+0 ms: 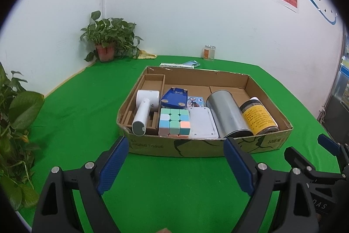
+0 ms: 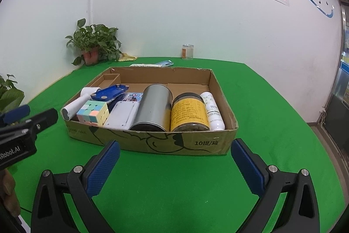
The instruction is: Organize rigid objects
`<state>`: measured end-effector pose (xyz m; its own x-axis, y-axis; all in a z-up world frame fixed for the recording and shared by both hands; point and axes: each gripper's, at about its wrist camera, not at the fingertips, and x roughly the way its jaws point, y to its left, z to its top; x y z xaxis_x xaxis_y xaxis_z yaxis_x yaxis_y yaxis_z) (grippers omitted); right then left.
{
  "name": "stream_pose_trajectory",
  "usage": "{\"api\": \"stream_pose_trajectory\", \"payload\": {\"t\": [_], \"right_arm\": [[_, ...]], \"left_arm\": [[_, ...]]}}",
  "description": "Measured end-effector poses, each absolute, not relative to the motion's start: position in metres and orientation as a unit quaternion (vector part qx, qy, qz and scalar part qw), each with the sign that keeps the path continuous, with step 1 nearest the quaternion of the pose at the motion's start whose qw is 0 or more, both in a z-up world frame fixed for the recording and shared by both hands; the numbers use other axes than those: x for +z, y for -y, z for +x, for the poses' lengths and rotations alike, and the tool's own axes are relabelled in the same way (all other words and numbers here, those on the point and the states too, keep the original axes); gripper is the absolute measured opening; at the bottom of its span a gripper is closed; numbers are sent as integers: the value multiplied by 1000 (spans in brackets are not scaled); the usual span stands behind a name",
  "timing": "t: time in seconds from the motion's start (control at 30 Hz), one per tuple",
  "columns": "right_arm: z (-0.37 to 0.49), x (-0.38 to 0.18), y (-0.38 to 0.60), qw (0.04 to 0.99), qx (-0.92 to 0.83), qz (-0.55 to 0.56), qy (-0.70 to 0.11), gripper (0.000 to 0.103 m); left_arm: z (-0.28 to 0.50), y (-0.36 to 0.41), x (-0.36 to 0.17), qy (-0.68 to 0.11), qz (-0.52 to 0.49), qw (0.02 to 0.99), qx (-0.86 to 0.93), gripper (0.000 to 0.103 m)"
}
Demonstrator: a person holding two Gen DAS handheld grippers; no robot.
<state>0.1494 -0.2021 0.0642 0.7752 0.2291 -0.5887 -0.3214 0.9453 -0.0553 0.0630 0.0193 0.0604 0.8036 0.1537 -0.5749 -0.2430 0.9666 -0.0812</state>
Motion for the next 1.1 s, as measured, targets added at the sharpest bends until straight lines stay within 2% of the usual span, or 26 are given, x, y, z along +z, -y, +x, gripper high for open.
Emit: {"api": "stream_pose_trajectory", "payload": {"t": [0.73, 1.1], "right_arm": [[151, 48, 187, 929, 139, -98, -328, 102], [151, 46, 186, 929, 135, -98, -329, 102]], "left_arm": [[78, -13, 39, -338, -73, 935, 82, 89], [76, -11, 39, -331, -70, 938, 81, 89]]}}
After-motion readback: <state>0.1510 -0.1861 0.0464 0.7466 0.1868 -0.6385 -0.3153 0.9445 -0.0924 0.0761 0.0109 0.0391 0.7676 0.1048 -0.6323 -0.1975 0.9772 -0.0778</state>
